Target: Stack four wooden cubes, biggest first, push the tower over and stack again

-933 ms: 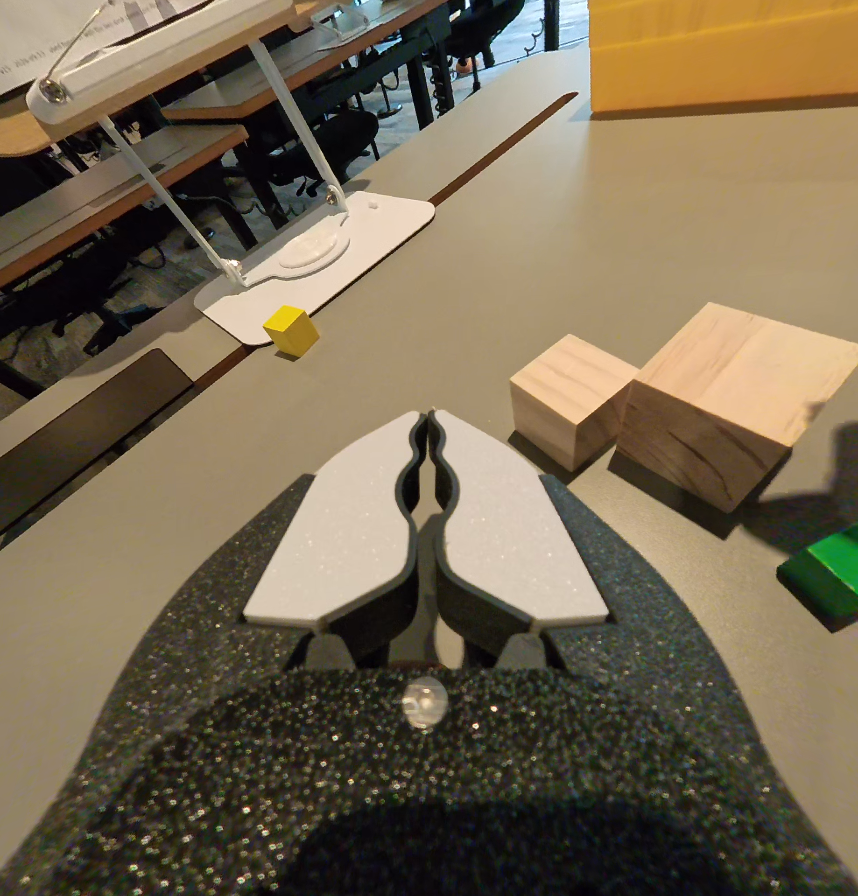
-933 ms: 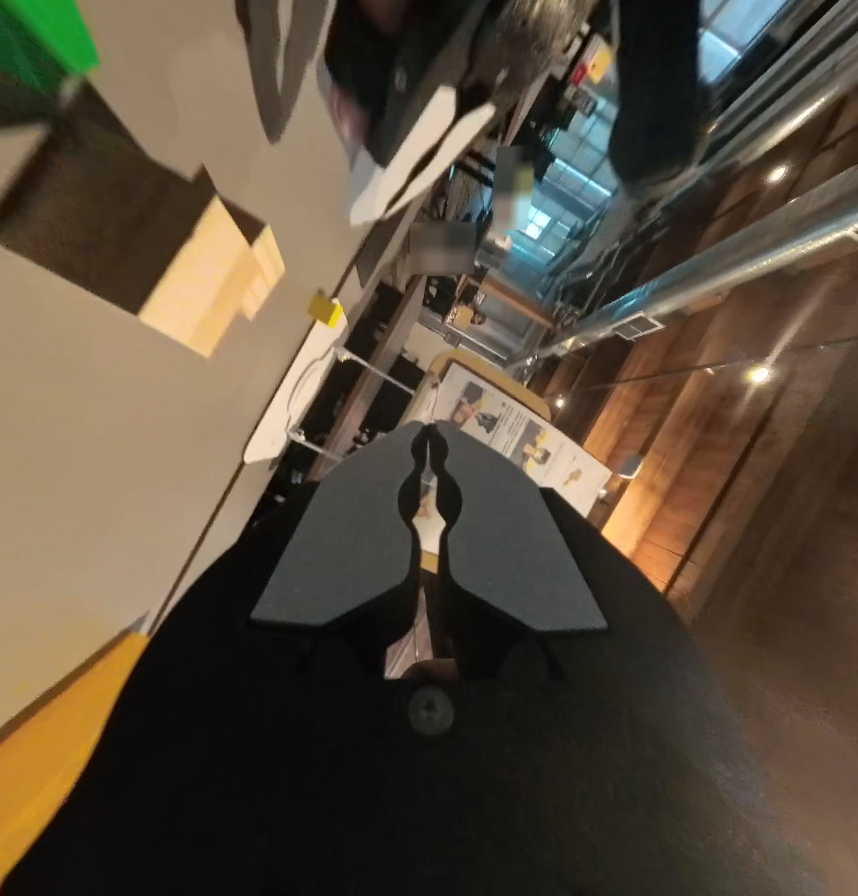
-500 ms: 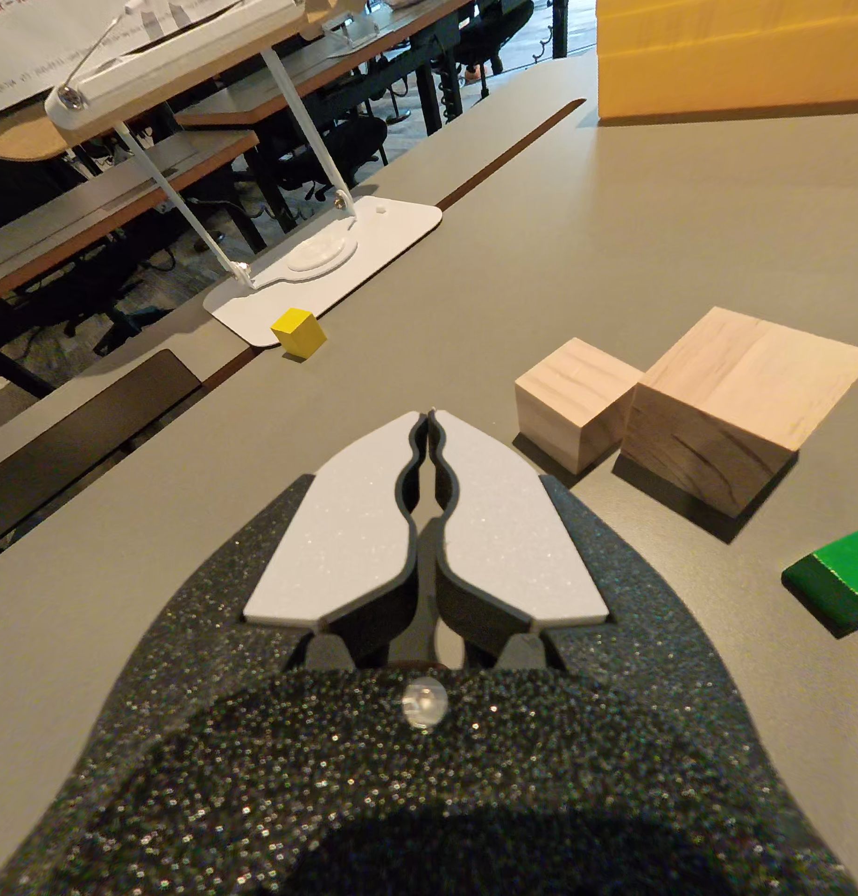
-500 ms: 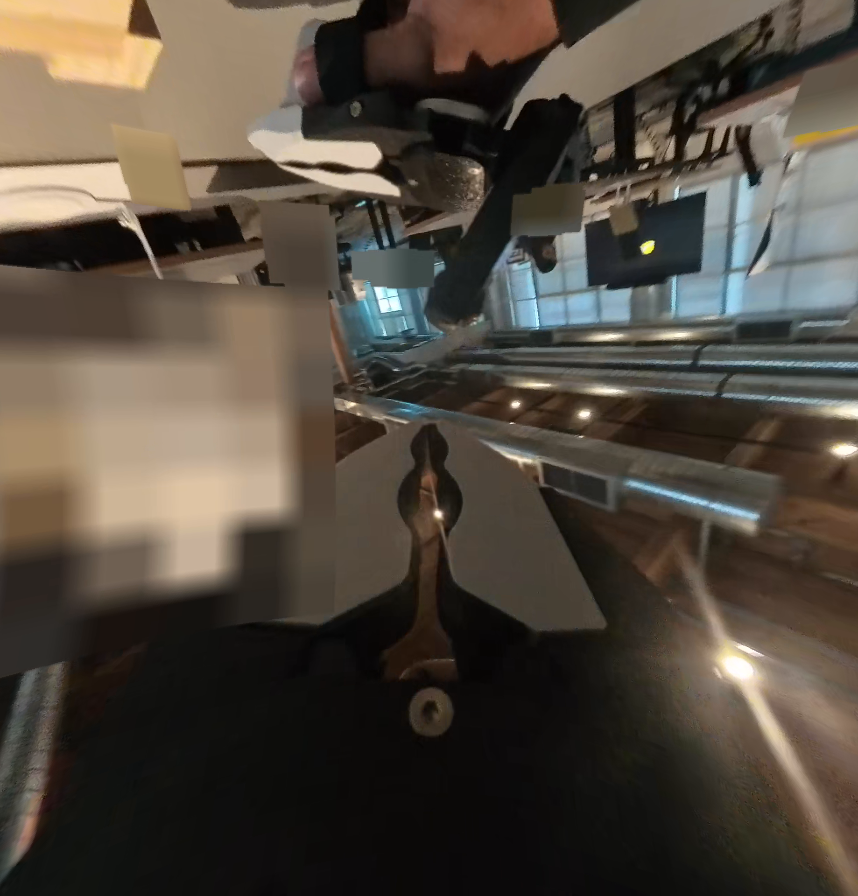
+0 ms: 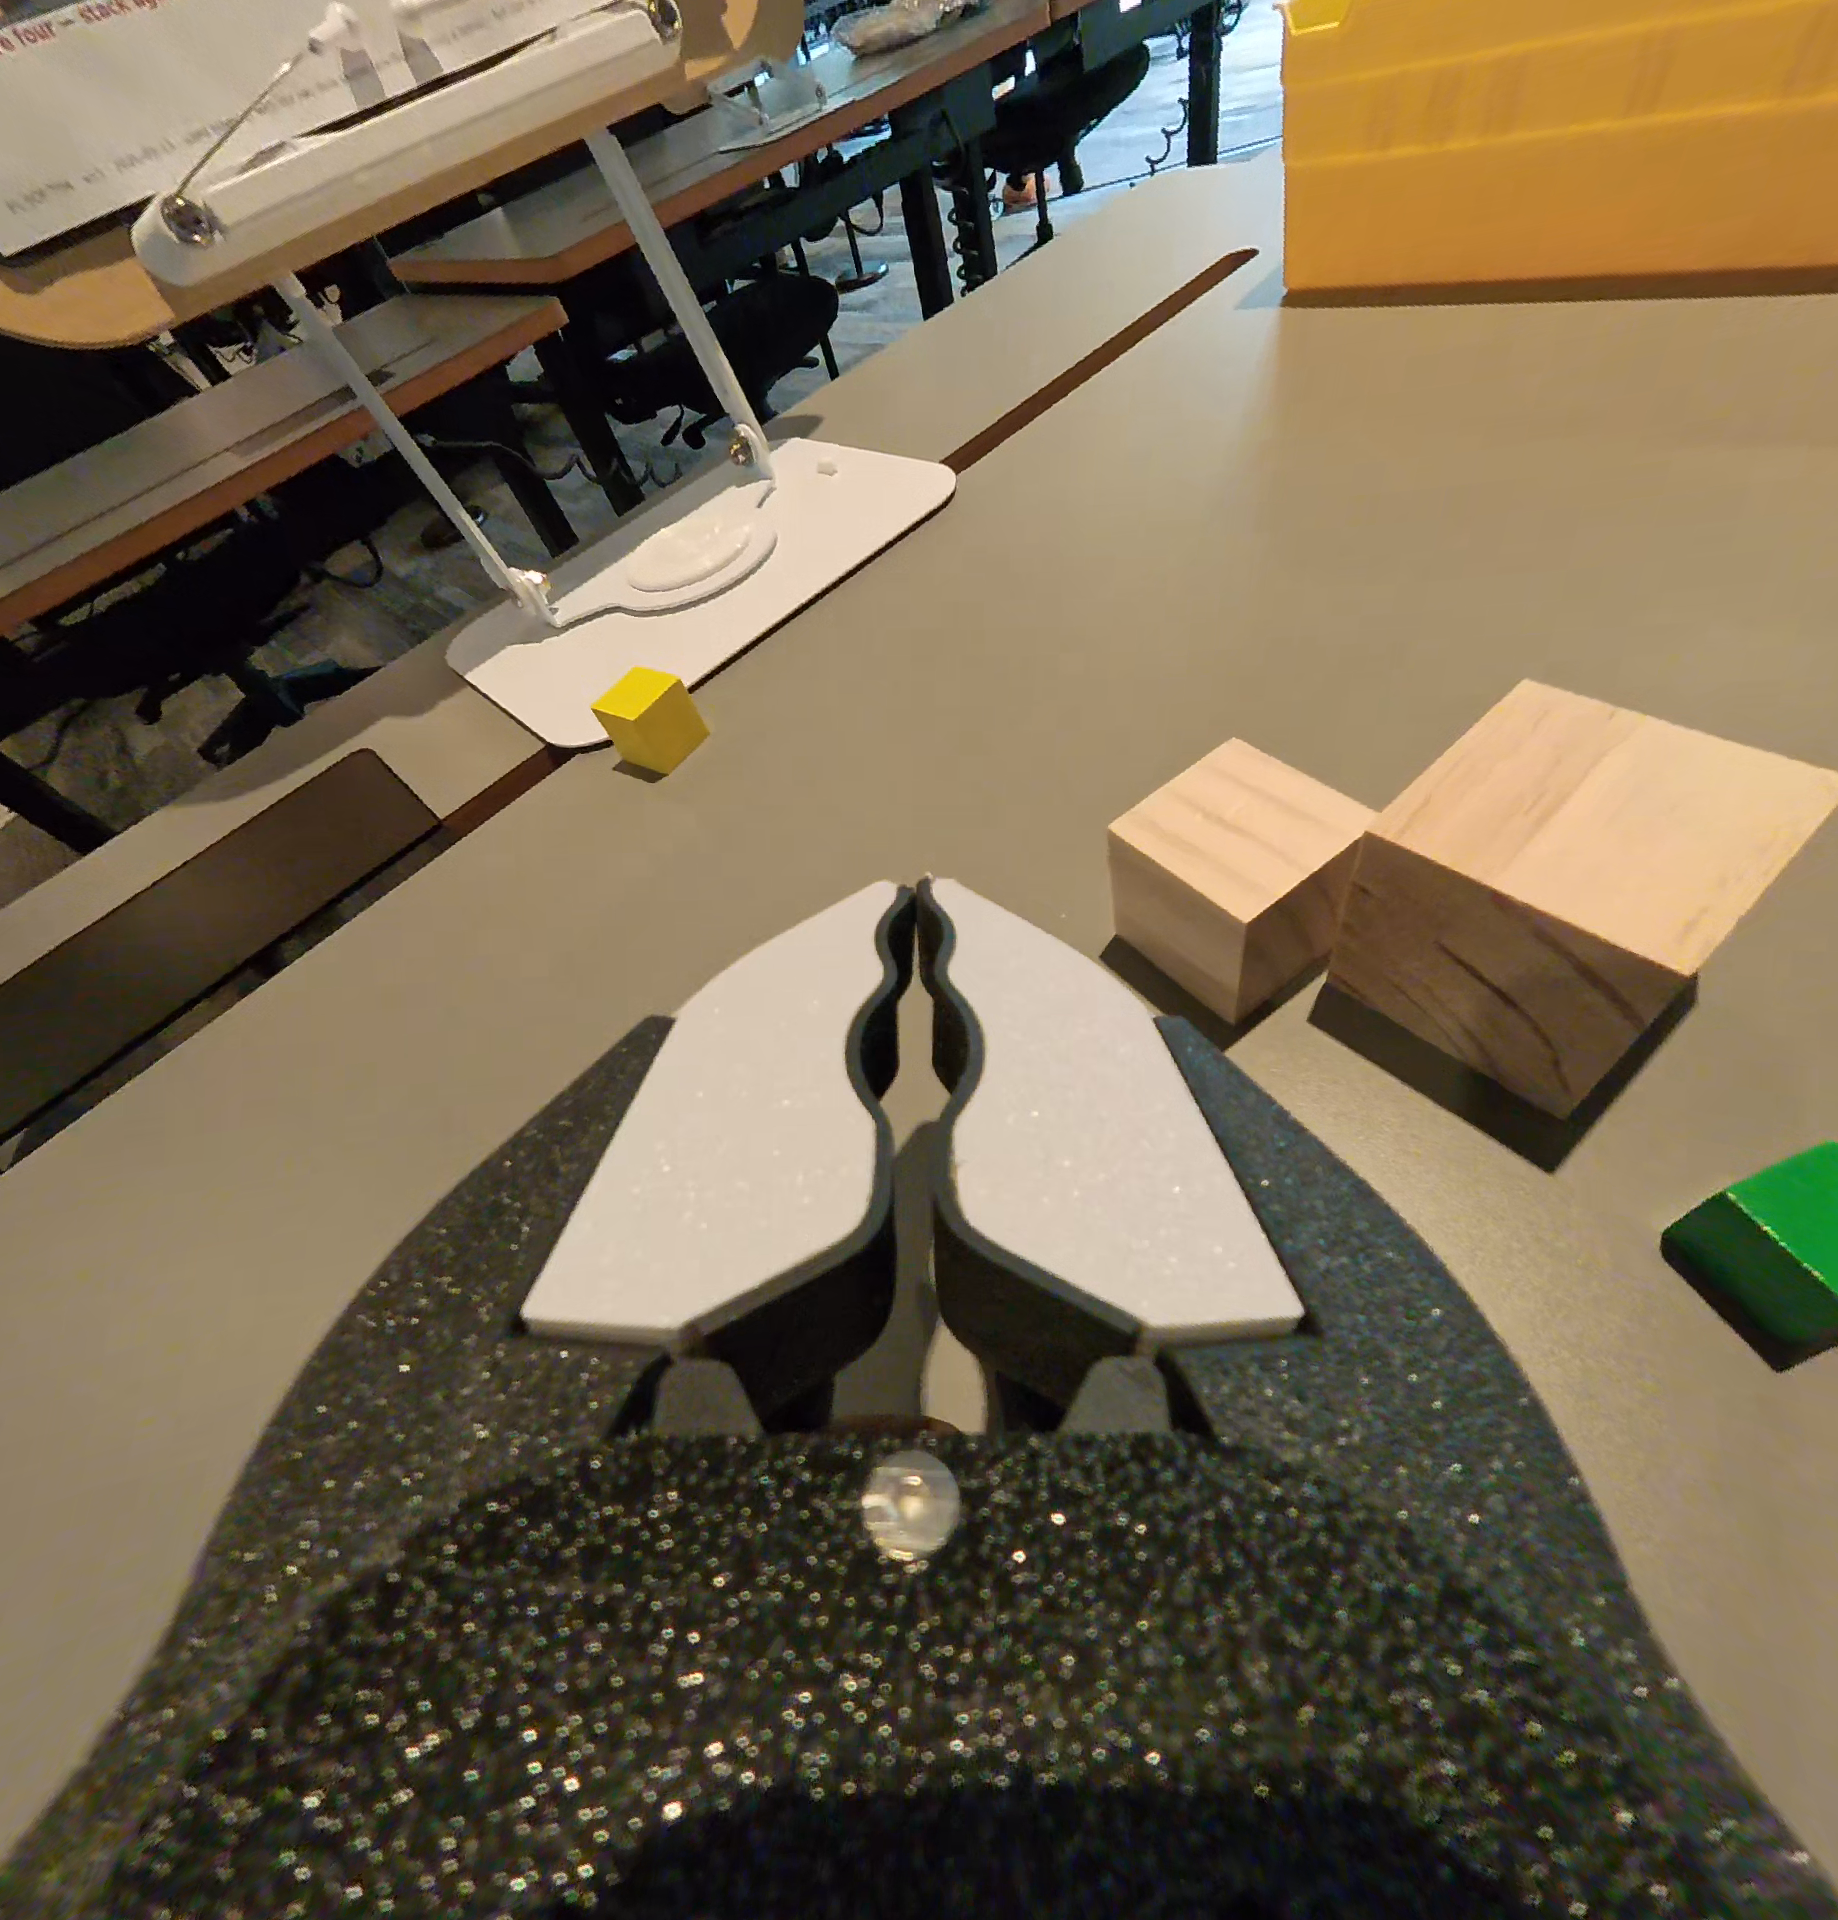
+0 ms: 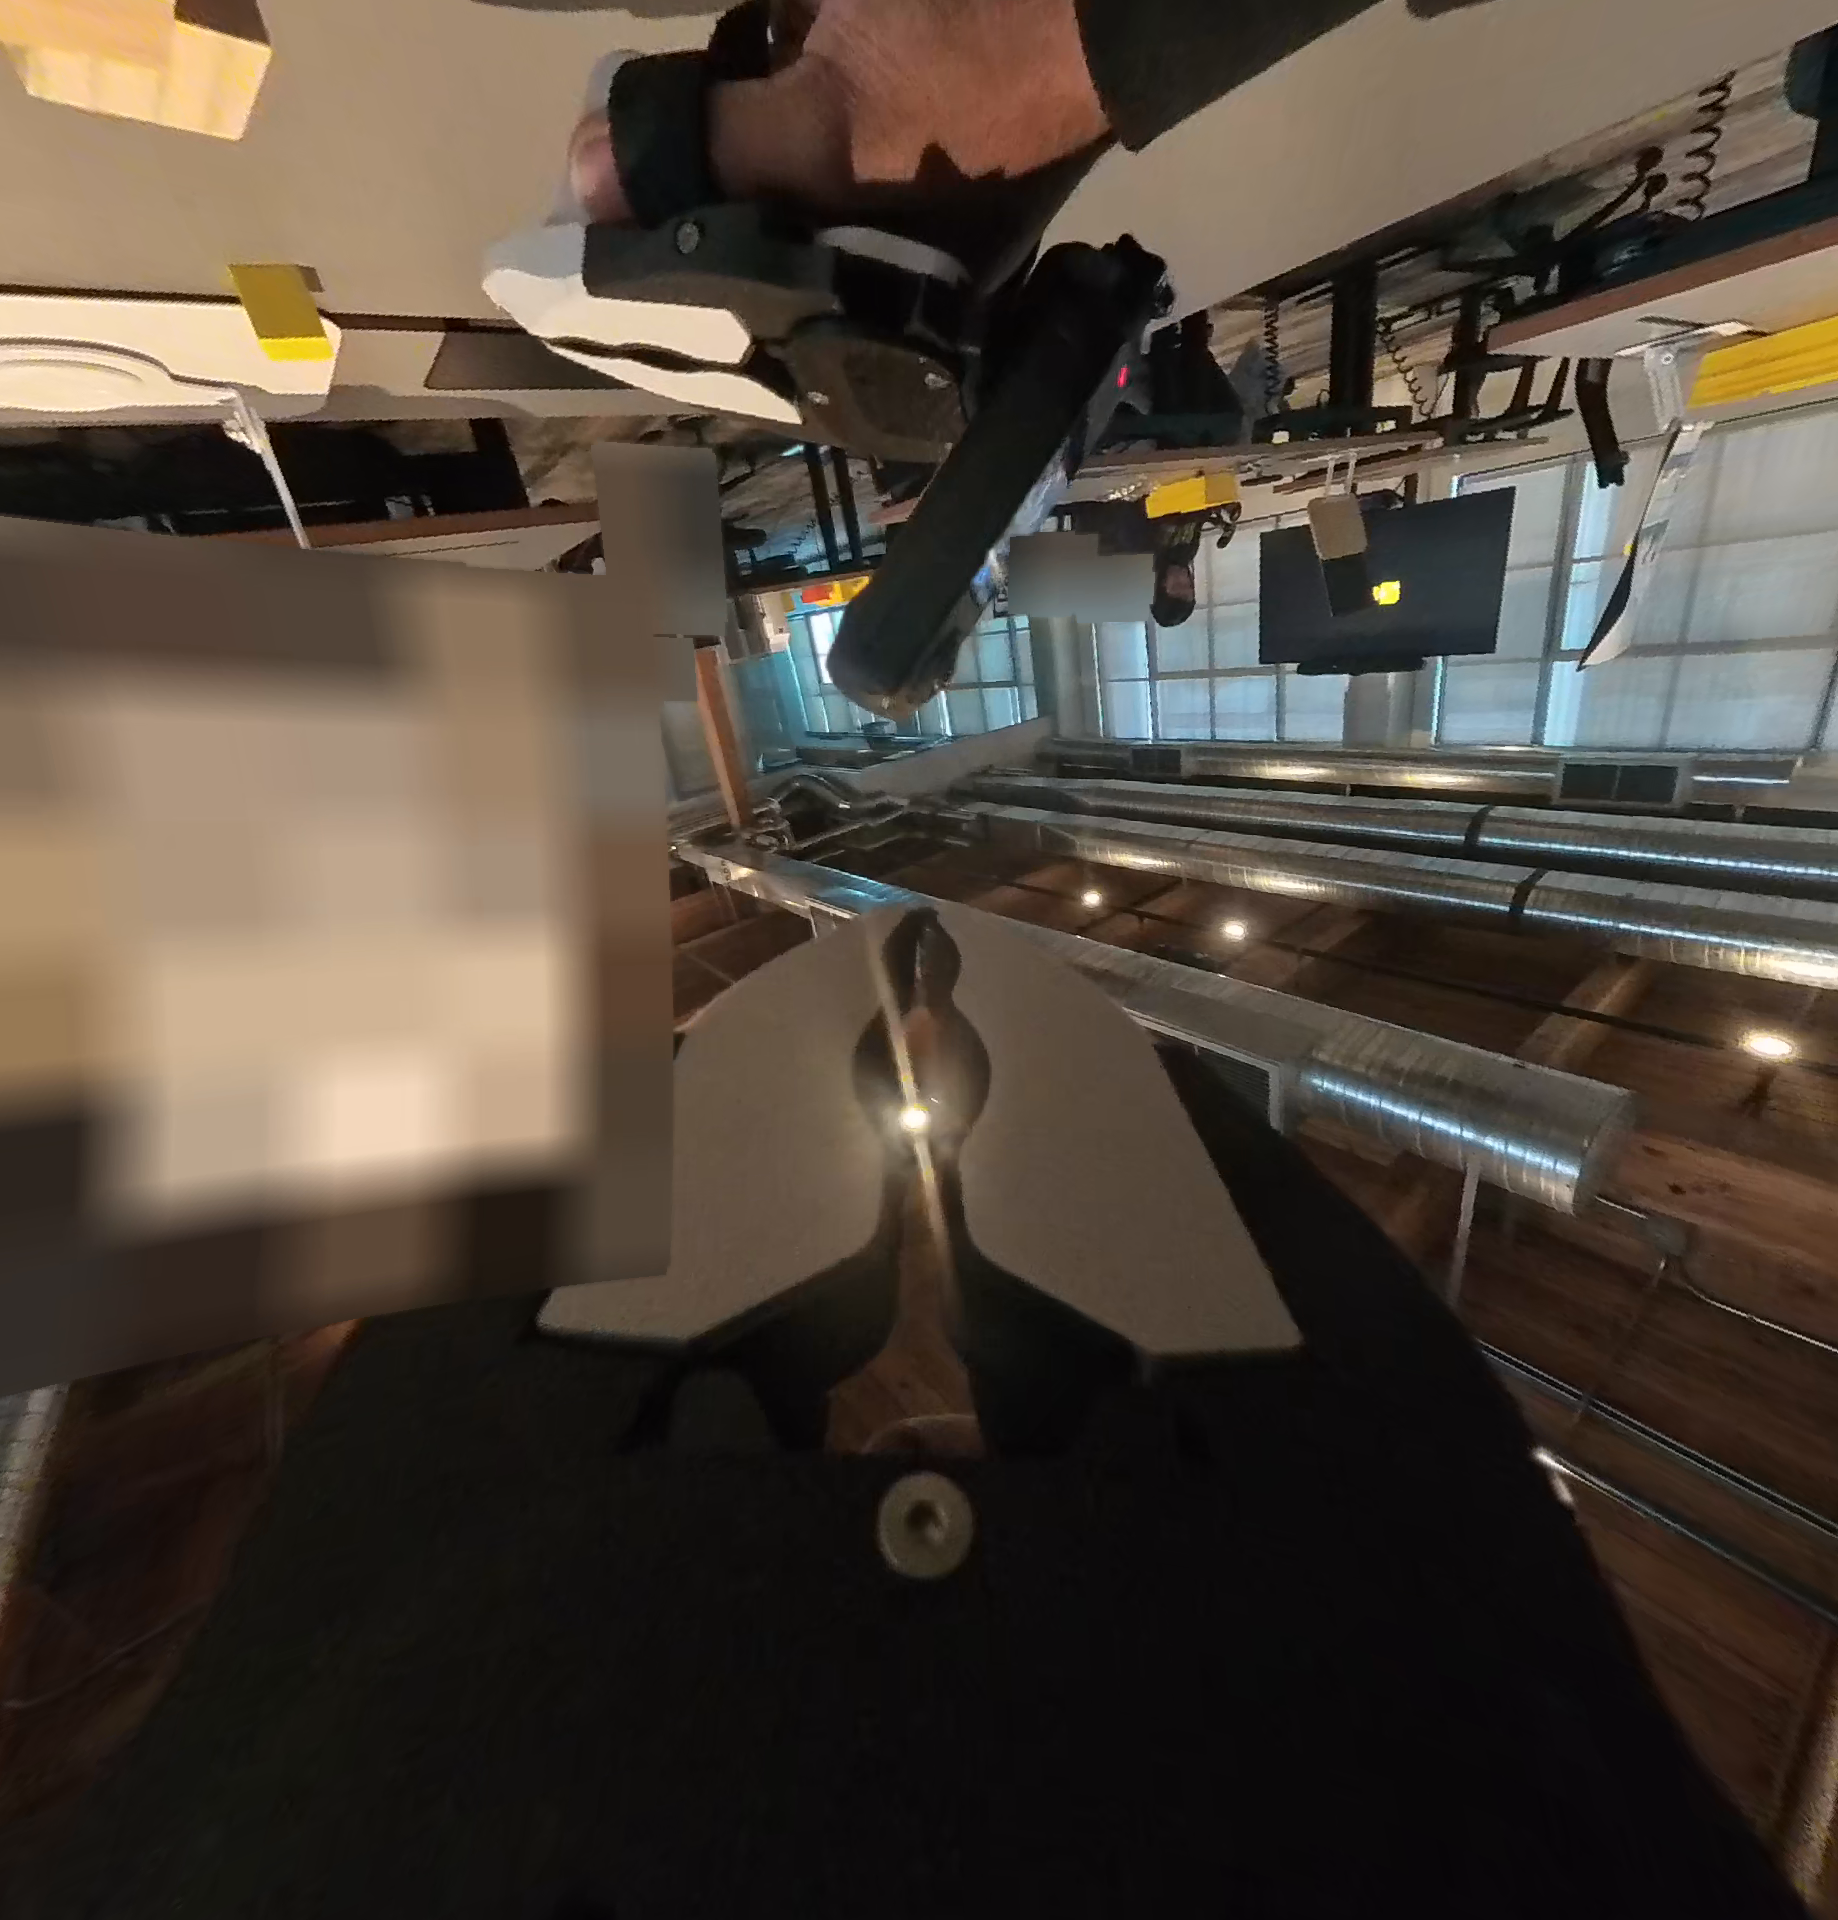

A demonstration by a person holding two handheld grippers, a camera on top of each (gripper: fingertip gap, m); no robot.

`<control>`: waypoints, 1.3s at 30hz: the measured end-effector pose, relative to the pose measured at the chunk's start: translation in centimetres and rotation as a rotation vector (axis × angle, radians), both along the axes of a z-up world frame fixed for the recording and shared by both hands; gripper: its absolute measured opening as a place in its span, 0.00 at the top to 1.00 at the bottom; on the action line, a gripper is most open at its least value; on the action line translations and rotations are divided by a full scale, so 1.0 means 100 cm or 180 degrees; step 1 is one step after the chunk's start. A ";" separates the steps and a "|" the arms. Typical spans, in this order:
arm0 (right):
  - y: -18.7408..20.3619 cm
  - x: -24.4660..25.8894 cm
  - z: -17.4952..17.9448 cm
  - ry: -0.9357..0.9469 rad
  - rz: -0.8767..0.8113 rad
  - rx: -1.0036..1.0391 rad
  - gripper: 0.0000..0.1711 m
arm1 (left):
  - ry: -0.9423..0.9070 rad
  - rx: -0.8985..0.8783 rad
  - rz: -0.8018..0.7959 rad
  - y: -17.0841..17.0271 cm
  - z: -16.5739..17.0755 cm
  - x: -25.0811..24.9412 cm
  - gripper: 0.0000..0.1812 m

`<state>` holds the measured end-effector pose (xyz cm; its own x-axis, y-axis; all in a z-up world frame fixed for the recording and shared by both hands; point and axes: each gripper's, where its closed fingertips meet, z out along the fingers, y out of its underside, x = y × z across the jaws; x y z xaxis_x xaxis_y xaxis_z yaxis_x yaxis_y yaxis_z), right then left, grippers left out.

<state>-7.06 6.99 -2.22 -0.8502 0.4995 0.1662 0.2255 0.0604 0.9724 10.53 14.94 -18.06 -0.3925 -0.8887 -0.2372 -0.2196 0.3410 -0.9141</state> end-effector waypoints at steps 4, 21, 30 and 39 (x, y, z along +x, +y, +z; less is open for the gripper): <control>-0.001 0.000 -0.003 0.0077 -0.0033 0.0013 1.00 | 0.0012 0.0026 -0.0007 -0.001 -0.001 0.000 0.98; -0.079 0.122 -0.082 0.5072 -0.1603 0.1794 0.92 | 0.0431 -0.0015 -0.1198 -0.049 -0.015 -0.030 0.84; -0.076 0.138 -0.125 0.6990 -0.1415 0.1679 0.92 | 0.0656 -0.0272 -0.1724 -0.053 -0.014 -0.019 0.72; -0.087 0.149 -0.148 0.7471 -0.1556 0.1633 0.92 | 0.0990 0.0230 -0.2385 -0.069 -0.038 0.000 0.65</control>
<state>7.81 -1.74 -17.02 0.9194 0.1535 0.3621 0.3933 -0.3554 -0.8480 10.54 8.00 -21.88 -0.9342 -0.3505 -0.0661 -0.1499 0.5539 -0.8190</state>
